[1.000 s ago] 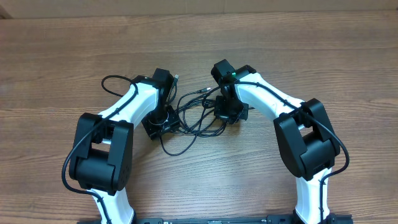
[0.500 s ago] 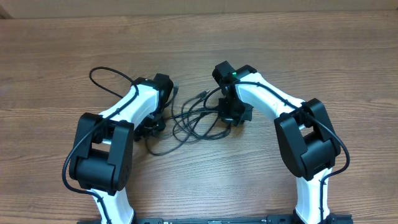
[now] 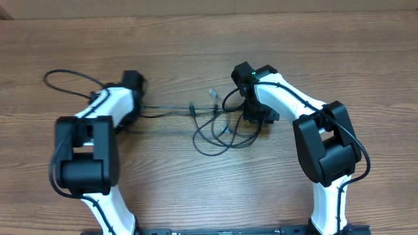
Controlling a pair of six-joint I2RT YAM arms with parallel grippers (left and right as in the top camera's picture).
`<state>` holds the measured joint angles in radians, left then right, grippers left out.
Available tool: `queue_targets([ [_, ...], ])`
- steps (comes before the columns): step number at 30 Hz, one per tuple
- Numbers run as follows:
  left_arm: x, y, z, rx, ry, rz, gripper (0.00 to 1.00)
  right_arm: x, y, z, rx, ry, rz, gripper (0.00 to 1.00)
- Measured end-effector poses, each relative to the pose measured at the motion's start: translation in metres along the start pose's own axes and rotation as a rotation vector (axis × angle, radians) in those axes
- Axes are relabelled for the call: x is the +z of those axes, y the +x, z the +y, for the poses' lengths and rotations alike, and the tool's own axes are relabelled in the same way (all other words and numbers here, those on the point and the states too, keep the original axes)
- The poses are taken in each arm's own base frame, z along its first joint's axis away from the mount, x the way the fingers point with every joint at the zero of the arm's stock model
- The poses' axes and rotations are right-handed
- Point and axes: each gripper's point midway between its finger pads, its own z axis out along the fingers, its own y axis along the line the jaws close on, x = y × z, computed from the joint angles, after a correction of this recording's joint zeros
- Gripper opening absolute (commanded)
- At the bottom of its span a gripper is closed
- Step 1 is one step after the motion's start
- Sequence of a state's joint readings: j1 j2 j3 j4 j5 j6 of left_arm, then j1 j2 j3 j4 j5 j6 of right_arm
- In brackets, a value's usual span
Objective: Untangle cables
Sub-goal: 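Pull both grippers apart outward, stretching the cables across the table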
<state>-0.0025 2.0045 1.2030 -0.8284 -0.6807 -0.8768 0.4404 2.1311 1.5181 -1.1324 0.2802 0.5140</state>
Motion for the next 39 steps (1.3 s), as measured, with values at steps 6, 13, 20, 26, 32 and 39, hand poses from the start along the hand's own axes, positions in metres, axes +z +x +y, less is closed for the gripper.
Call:
queue_targets([
  [6,0.046,-0.042,0.028,-0.147,-0.043,0.000,0.60,0.001,-0.031,-0.013,0.034,0.079,-0.142,0.47],
  [13,0.058,-0.053,0.032,-0.138,0.014,0.049,0.74,0.005,-0.066,-0.038,0.139,0.099,-0.233,0.92],
  [20,0.058,-0.054,0.034,-0.107,0.015,0.050,0.73,0.012,-0.090,-0.055,0.250,0.013,-0.250,1.00],
  [26,0.042,-0.060,-0.009,0.015,0.201,0.057,0.66,0.020,-0.089,-0.042,0.240,-0.240,-0.133,1.00],
  [32,-0.011,-0.032,-0.075,0.249,0.422,0.085,0.81,0.004,-0.049,-0.018,0.170,-0.513,0.103,1.00],
  [39,-0.060,0.011,-0.107,0.484,0.517,0.191,0.97,-0.011,-0.008,0.010,0.103,-0.593,0.258,1.00],
])
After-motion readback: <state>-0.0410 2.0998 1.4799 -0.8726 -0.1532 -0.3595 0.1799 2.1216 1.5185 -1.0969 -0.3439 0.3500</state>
